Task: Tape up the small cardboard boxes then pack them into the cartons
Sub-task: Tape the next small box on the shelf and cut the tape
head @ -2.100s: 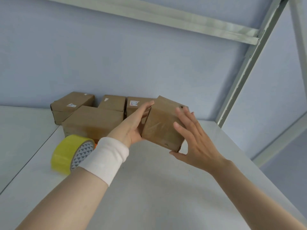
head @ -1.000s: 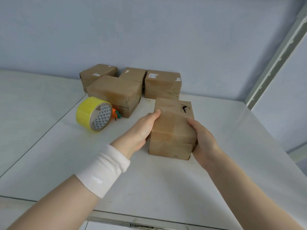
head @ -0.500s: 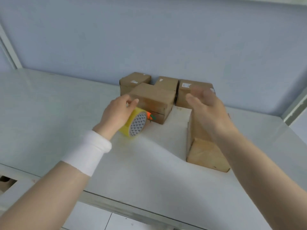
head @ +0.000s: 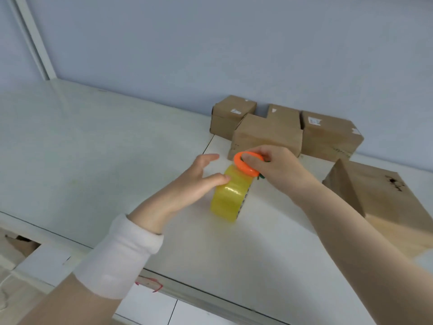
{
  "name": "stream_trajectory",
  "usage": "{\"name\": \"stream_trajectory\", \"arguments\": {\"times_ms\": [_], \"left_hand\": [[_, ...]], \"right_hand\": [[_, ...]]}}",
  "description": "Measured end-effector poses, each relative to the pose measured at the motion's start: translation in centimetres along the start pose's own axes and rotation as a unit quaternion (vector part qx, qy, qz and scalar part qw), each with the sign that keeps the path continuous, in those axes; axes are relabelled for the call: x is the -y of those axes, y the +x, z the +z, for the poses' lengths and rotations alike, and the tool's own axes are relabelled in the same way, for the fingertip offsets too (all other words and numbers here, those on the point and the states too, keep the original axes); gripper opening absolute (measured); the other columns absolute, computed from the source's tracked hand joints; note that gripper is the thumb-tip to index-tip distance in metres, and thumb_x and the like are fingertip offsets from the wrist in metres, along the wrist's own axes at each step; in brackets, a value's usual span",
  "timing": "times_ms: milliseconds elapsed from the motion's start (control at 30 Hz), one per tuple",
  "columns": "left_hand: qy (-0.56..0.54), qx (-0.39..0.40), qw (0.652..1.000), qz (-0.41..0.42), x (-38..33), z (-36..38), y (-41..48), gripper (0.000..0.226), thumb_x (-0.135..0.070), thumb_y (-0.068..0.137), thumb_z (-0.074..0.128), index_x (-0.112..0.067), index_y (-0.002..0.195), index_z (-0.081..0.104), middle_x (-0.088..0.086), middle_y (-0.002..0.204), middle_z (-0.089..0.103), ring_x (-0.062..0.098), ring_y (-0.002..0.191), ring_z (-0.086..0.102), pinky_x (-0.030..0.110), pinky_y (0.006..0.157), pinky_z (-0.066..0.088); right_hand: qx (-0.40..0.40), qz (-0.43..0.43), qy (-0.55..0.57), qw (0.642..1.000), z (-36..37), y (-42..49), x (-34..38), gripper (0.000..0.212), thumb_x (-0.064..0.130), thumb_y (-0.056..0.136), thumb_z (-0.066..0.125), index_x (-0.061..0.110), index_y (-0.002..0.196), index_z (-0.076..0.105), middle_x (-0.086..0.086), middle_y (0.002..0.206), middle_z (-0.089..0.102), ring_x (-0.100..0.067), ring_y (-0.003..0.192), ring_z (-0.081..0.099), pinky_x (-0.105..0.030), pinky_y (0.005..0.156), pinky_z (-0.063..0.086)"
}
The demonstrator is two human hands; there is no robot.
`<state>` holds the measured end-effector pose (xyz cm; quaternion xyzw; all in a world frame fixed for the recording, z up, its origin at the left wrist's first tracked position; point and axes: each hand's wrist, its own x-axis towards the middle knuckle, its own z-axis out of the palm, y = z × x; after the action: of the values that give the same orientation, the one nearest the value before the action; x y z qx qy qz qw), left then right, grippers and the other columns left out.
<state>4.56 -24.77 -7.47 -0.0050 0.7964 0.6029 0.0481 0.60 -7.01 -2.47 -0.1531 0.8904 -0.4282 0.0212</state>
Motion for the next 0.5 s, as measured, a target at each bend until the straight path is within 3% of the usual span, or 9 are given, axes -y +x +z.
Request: {"name": "stream_trajectory", "arguments": {"times_ms": [67,167,233,333,400,500], "left_hand": [[-0.005,0.013,0.999,0.041,-0.7,0.3,0.0,0.055,-0.047,0.068,0.061,-0.042,0.121,0.05,-0.021,0.137,0.045,-0.006,0.124,0.04,0.019,0.095,0.033],[-0.044,0.0,0.99,0.136,-2.0,1.4,0.1,0.019,-0.027,0.085,0.066,-0.025,0.104,0.064,-0.014,0.117,0.065,-0.002,0.115,0.054,0.026,0.104,0.038],[-0.023,-0.038,0.983,0.178,-3.1,2.2,0.1,0.004,-0.023,0.085,0.066,-0.021,0.088,0.065,-0.009,0.101,0.071,0.0,0.103,0.062,0.025,0.098,0.044],[0.039,-0.091,0.969,0.227,-5.5,3.7,0.2,0.019,-0.024,0.084,0.068,-0.025,0.068,0.057,-0.006,0.084,0.07,0.008,0.092,0.065,0.032,0.09,0.049],[0.06,-0.113,0.955,0.267,-7.4,5.1,0.0,0.028,-0.022,0.084,0.067,-0.021,0.063,0.049,0.001,0.078,0.068,0.015,0.086,0.065,0.037,0.082,0.049],[0.1,-0.131,0.923,0.348,-10.3,7.7,-0.4,0.023,-0.019,0.085,0.066,-0.011,0.068,0.054,0.006,0.077,0.066,0.019,0.079,0.061,0.04,0.075,0.045]], "right_hand": [[-0.034,-0.03,0.016,0.999,0.0,-0.5,0.4,0.013,0.029,0.087,0.064,0.022,0.098,0.066,0.012,0.082,0.062,-0.005,0.07,0.056,-0.018,0.064,0.041],[-0.073,-0.062,0.011,0.995,-0.5,-1.6,1.3,0.012,0.024,0.085,0.067,0.026,0.096,0.064,0.012,0.086,0.064,-0.011,0.08,0.06,-0.025,0.072,0.049],[-0.104,-0.086,0.003,0.991,-1.1,-2.4,1.6,0.011,0.023,0.084,0.067,0.029,0.093,0.063,0.016,0.085,0.063,-0.004,0.082,0.059,-0.015,0.07,0.048],[-0.187,-0.119,-0.023,0.975,-2.3,-3.6,1.9,0.009,0.019,0.085,0.066,0.02,0.093,0.061,0.016,0.084,0.062,0.005,0.071,0.055,-0.006,0.061,0.04],[-0.244,-0.108,-0.026,0.963,-3.4,-4.3,2.0,0.01,0.02,0.087,0.064,0.016,0.093,0.056,0.007,0.091,0.064,-0.003,0.076,0.057,-0.01,0.062,0.041],[-0.307,-0.057,0.017,0.95,-6.1,-5.2,1.9,0.009,0.023,0.088,0.061,0.019,0.09,0.053,0.001,0.094,0.066,-0.011,0.086,0.061,-0.023,0.071,0.048]]}}
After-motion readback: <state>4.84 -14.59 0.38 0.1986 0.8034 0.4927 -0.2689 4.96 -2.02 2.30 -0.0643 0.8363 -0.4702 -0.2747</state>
